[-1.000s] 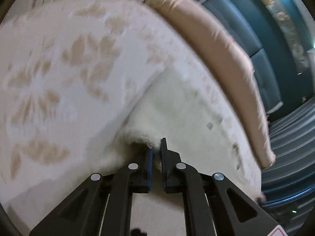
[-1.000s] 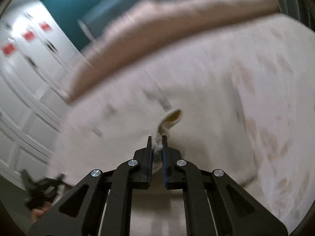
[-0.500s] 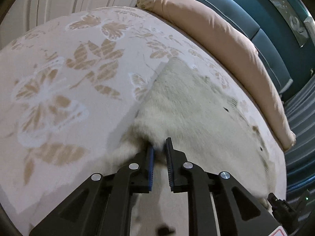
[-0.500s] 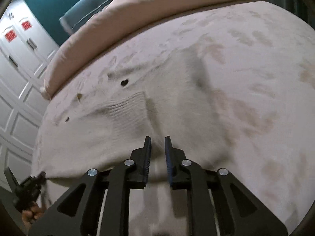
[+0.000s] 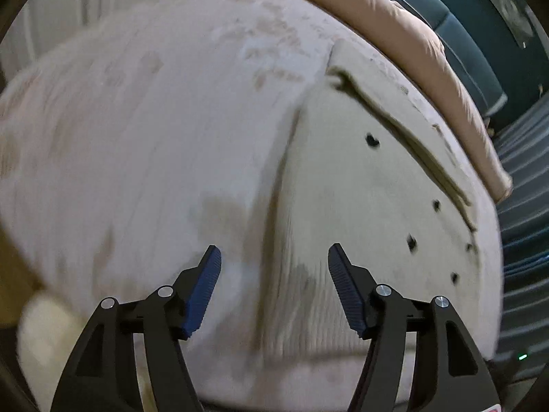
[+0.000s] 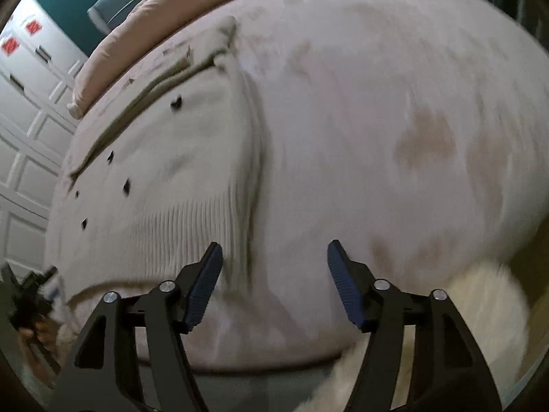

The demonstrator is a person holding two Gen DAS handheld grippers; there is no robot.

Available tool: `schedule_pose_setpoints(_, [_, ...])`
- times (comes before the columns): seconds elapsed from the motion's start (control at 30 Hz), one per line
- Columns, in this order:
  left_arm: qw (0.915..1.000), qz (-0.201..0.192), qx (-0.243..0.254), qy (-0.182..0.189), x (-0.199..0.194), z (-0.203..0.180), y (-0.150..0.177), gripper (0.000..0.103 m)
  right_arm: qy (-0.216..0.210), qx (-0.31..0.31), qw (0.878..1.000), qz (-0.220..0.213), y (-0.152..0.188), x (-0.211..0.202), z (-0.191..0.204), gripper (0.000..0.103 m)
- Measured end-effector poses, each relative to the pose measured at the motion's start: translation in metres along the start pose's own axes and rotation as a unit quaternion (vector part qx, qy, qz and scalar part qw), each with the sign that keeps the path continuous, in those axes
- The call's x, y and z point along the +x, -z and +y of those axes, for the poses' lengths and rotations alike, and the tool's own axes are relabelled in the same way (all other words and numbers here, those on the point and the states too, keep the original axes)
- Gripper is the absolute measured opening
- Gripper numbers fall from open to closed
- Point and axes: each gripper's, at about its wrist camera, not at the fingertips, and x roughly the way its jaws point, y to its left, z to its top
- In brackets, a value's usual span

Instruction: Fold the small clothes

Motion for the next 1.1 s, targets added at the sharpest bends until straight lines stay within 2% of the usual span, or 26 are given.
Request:
schedule_pose_setpoints(0.07, [0.9998, 0.001, -0.013, 0.013, -0.003, 0.000, 0.014, 0.064, -0.015, 0.011, 1.000, -0.001, 0.008, 0.001, 0.002, 0.068])
schedule_pose_setpoints(0.1, [0.9997, 0.004, -0.018, 0.017, -0.001, -0.002, 0.019, 0.064, -0.026, 0.015, 1.000, -0.004, 0.009, 0.001, 0.004, 0.073])
schedule_pose_setpoints(0.27, [0.9997, 0.004, -0.005, 0.024, 0.005, -0.022, 0.027, 0.068, -0.070, 0.038, 0.997, -0.014, 0.005, 0.009, 0.017, 0.074])
schedule_pose_setpoints(0.33, [0.9991, 0.006, -0.007, 0.042, 0.007, -0.027, 0.028, 0.068, -0.081, 0.051, 0.995, -0.019, 0.005, 0.014, 0.019, 0.077])
schedule_pose_setpoints(0.47, [0.9977, 0.002, -0.036, 0.058, 0.015, -0.027, 0.022, 0.068, -0.092, 0.066, 0.993, -0.031, 0.003, 0.018, 0.021, 0.077])
schedule_pose_setpoints(0.57, [0.9964, 0.010, -0.049, 0.069, 0.016, -0.027, 0.016, 0.068, -0.111, 0.077, 0.990, -0.026, 0.002, 0.022, 0.022, 0.062])
schedule_pose_setpoints(0.63, [0.9959, 0.015, -0.049, 0.075, 0.014, -0.028, 0.013, 0.053, -0.108, 0.079, 0.991, -0.023, 0.001, 0.025, 0.025, 0.049])
schedule_pose_setpoints(0.67, [0.9954, 0.023, -0.043, 0.083, 0.014, -0.031, 0.011, 0.035, -0.110, 0.076, 0.991, -0.023, 0.001, 0.025, 0.027, 0.043])
schedule_pose_setpoints(0.73, [0.9954, 0.030, -0.038, 0.083, 0.013, -0.034, 0.010, 0.017, -0.112, 0.070, 0.991, -0.017, 0.000, 0.026, 0.031, 0.016])
schedule_pose_setpoints(0.77, [0.9950, 0.030, -0.038, 0.087, 0.009, -0.036, 0.008, 0.008, -0.116, 0.070, 0.991, -0.019, 0.000, 0.023, 0.032, 0.012])
schedule_pose_setpoints(0.87, [0.9930, 0.018, -0.043, 0.108, -0.009, -0.039, 0.007, 0.007, -0.128, 0.071, 0.988, -0.042, -0.001, 0.008, 0.034, 0.008])
schedule_pose_setpoints(0.97, [0.9932, 0.002, -0.024, 0.114, -0.030, -0.042, 0.009, 0.005, -0.134, 0.056, 0.987, -0.064, 0.001, -0.014, 0.037, 0.007])
schedule_pose_setpoints(1.1, [0.9922, 0.000, -0.005, 0.124, -0.053, -0.042, 0.021, 0.004, -0.134, 0.038, 0.988, -0.068, 0.007, -0.036, 0.033, 0.006])
